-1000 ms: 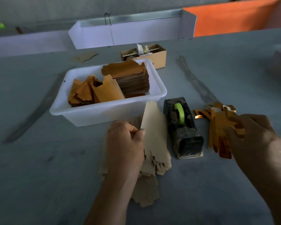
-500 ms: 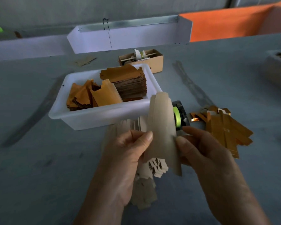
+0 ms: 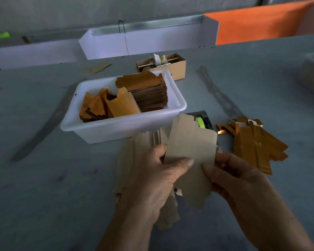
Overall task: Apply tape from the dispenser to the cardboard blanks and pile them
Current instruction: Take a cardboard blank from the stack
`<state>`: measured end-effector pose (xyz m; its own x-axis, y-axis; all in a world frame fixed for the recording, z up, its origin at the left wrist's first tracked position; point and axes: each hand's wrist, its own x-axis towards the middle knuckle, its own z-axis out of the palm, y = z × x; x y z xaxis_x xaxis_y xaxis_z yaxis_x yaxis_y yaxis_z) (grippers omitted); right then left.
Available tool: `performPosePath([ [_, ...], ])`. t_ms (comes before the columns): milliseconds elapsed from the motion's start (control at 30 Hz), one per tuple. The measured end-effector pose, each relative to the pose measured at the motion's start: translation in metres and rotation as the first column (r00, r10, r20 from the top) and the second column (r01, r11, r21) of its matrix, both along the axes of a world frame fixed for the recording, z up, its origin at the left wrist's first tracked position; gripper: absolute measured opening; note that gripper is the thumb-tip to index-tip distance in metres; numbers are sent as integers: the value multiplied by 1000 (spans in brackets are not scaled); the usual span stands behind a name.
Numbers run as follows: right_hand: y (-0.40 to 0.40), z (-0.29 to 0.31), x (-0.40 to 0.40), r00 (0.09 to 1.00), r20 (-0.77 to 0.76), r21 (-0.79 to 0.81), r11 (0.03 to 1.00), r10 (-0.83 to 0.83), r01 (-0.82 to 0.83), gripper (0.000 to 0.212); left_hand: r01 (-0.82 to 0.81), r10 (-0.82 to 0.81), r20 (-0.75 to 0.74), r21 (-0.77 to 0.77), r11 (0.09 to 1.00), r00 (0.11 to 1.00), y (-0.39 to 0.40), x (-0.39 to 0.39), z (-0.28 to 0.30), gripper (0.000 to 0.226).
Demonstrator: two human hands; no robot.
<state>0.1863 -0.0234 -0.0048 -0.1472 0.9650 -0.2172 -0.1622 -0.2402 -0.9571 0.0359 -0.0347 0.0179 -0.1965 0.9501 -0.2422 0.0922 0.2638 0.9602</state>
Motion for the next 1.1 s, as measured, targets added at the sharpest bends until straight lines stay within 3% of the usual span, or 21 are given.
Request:
performPosePath([
  [200, 1, 1, 2, 992, 115, 56, 997, 48, -55, 24, 6, -4, 48, -39, 999, 999, 3, -1, -7, 28],
  [400, -8, 4, -9, 890, 427, 301, 953, -158, 25, 21, -4, 6, -35, 43, 999, 999, 1, 7, -16, 14],
  [500, -13, 8, -18, 922, 363, 330, 944, -133, 6, 33, 9, -8, -9, 73, 997, 1000, -1, 14, -19, 1],
  [667, -14, 5, -21, 953, 293, 309, 951, -79, -17, 40, 89, -92, 63, 56, 994, 994, -6, 14, -15, 20],
  [733, -13, 2, -19, 954, 294, 278, 960, -60, -26, 40, 172, -174, 45, 37, 984, 984, -8, 10, -13, 27],
  [833, -11, 5, -18, 959, 282, 226, 973, -25, -41, 37, 165, -165, -2, 58, 985, 986, -8, 8, -13, 25],
  [900, -11, 6, -16, 951, 302, 238, 971, -68, -6, 36, 177, -174, -68, 49, 983, 982, -9, 5, -13, 26],
  [1000, -9, 7, -8, 915, 343, 269, 955, -214, 122, 47, 239, -237, -44, 42, 970, 971, -10, 0, -10, 25],
  [1100, -7, 7, -4, 972, 225, 108, 993, -73, 49, 50, 302, -301, -49, 14, 953, 952, -12, -3, -7, 21],
])
